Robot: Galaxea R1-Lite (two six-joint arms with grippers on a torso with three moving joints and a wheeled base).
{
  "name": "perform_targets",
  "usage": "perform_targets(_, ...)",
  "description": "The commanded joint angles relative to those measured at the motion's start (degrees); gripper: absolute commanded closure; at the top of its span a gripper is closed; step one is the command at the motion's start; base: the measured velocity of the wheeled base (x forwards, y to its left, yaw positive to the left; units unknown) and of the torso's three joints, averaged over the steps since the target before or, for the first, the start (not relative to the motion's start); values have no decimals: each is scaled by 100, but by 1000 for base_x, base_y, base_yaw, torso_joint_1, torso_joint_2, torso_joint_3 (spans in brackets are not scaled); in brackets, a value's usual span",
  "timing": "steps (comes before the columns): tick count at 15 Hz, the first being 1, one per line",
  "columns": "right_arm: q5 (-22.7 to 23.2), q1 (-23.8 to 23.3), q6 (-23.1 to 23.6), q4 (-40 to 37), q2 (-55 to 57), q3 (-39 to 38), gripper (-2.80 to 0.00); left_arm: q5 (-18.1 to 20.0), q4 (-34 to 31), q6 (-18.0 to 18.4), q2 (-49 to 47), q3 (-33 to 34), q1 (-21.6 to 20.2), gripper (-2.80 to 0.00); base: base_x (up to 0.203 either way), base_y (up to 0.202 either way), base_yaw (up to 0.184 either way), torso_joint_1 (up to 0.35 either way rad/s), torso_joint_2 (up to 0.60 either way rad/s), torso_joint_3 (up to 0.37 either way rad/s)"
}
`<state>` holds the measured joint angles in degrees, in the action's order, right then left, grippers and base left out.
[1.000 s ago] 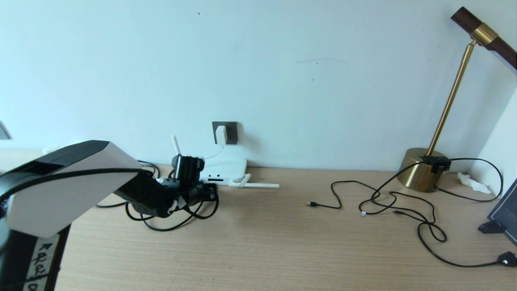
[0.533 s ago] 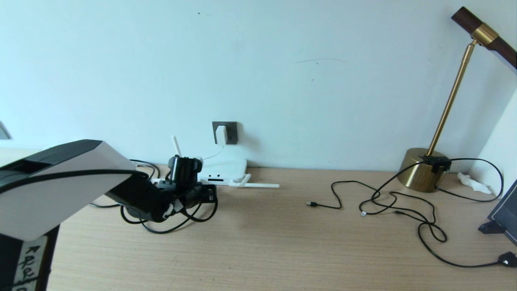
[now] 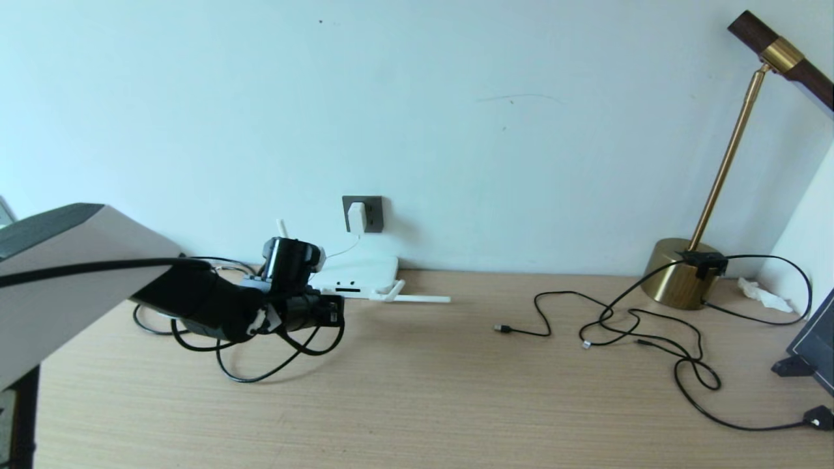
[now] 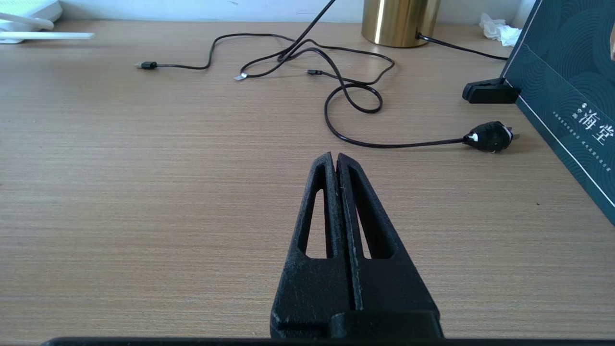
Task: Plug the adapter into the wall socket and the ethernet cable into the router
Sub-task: Plug cable into router interface
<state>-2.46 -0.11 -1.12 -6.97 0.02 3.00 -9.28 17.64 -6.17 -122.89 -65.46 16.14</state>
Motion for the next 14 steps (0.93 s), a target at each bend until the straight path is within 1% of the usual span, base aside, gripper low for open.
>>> perform_targets(1, -2, 0, -2, -6, 6, -1, 0, -12, -914, -57, 342, -240, 3, 0, 0, 0, 0, 0, 0, 0)
perform_targets(2, 0, 2, -2, -6, 6, -1, 0, -6, -1128, -112, 352, -290, 3, 0, 0, 0, 0, 0, 0, 0)
perform_targets(4, -2, 2, -2, -6, 6, -1, 0, 14, -1158, -123, 275, -291, 3, 0, 0, 0, 0, 0, 0, 0)
perform_targets(6, 0, 2, -2, -6, 6, -1, 0, 316, -1147, -118, 224, -315, 3, 0, 0, 0, 0, 0, 0, 0)
perform_targets(7, 0, -1, -2, -3, 2, -1, 0, 365, -1141, -113, 159, -364, 3, 0, 0, 0, 0, 0, 0, 0)
perform_targets(10, 0, 2, -2, -1, 6, -1, 0, 348, -1143, -131, -53, -627, 40, 0, 0, 0, 0, 0, 0, 0)
perform_targets(13, -4, -3, -2, -6, 6, -1, 0, 329, -1112, -362, -145, -712, 81, 0, 0, 0, 0, 0, 0, 0)
perform_targets(14, 0, 2, -2, -5, 6, -1, 0, 224, -1105, -500, -177, -742, 97, 0, 0, 0, 0, 0, 0, 0)
